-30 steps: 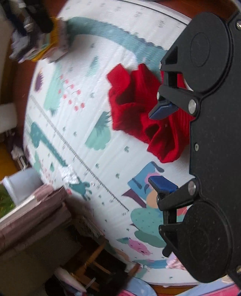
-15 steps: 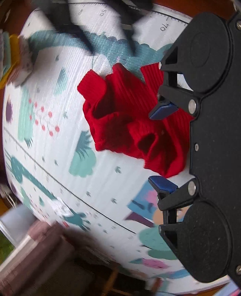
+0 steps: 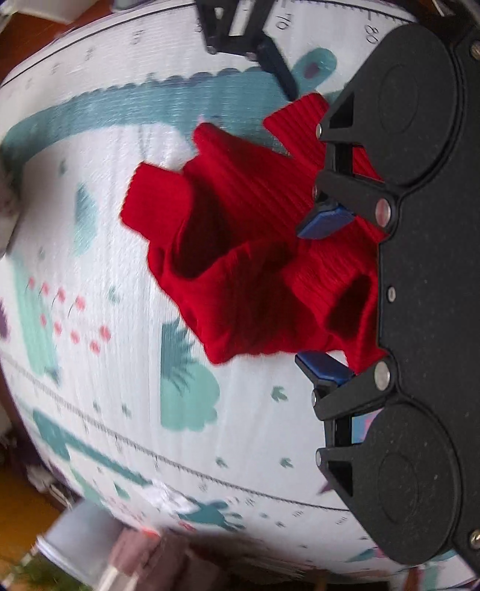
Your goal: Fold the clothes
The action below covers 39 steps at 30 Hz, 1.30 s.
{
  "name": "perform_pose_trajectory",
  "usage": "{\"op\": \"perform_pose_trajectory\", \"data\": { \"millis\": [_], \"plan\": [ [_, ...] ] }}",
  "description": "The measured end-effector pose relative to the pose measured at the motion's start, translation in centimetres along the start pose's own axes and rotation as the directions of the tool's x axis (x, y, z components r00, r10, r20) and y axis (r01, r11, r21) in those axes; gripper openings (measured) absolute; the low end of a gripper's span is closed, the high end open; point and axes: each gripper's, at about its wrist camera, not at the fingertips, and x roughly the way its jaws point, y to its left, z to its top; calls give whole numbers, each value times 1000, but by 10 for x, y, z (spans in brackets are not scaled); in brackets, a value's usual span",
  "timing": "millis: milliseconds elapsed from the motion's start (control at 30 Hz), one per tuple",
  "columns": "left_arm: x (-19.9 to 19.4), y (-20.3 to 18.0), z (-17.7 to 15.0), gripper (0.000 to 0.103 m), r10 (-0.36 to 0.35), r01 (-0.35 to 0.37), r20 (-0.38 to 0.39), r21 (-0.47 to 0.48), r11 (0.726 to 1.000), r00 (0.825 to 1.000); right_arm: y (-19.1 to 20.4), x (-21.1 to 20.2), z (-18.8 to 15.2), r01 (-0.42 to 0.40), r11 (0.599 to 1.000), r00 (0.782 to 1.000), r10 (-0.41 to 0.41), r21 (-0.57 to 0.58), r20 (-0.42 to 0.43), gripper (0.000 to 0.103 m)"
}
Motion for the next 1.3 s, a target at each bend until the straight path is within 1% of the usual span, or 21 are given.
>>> {"op": "perform_pose_trajectory", "data": {
  "millis": [33,133,200,233,267,367,400,467,533,567,633,700,800,867,933,1000,1133,1200,1233,1300],
  "plan": [
    [6,-2,1,63,-7,7,-3,17,1000,1000,3,4,-2,-4,1000,1000,4,-5,-5,92],
    [27,-7,5,63,-23,26,-33,72,997,999,16,14,-11,-13,999,1000,12,-50,-27,92],
    [37,-11,6,63,-17,23,-56,115,993,998,22,18,-16,-28,998,999,26,-57,-38,92],
    [41,-13,6,60,-14,23,-68,133,991,998,25,20,-19,-35,998,999,33,-60,-43,92],
    [44,-13,7,49,-15,27,-84,142,989,996,26,21,-20,-39,997,998,36,-60,-46,92],
    [50,-9,6,31,-26,45,-134,139,989,991,27,22,-24,-46,997,998,43,-65,-52,92],
    [49,-7,6,28,-30,48,-144,128,991,989,27,22,-24,-47,997,998,44,-67,-50,92],
    [45,0,6,22,-46,58,-152,76,995,987,25,21,-25,-46,997,998,44,-62,-44,92],
    [37,10,7,21,-70,69,-134,-13,998,988,23,17,-24,-41,997,999,40,-59,-30,92],
    [30,16,8,20,-76,68,-112,-73,995,991,22,15,-23,-37,998,999,36,-57,-20,92],
    [14,25,10,18,-93,78,-75,-183,980,993,22,10,-20,-25,998,1000,25,-51,9,92],
    [-7,31,13,17,-106,92,-34,-292,952,994,23,4,-16,-8,999,999,11,-43,52,92],
    [-39,37,17,17,-116,108,10,-440,891,993,25,-12,-10,23,999,992,-16,-47,126,92],
    [-64,41,19,16,-117,122,45,-533,837,992,29,-24,-6,34,998,986,-23,-59,167,92],
    [-88,44,18,16,-123,152,90,-618,772,988,34,-40,-3,52,995,975,-33,-80,221,94],
    [-113,39,21,15,-102,162,129,-655,738,986,35,-56,-1,55,995,965,-32,-79,262,98],
    [-158,27,23,15,-31,134,151,-744,655,988,39,-89,4,43,997,944,-20,-60,331,99],
    [-176,20,26,15,-6,132,164,-774,620,986,47,-102,4,58,996,937,-30,-71,349,100],
    [-185,16,27,15,3,139,175,-790,597,984,50,-109,3,66,995,933,-36,-74,358,100],
    [-202,7,27,15,8,166,205,-816,554,979,57,-118,1,94,995,926,-73,-38,369,100]
  ]
}}
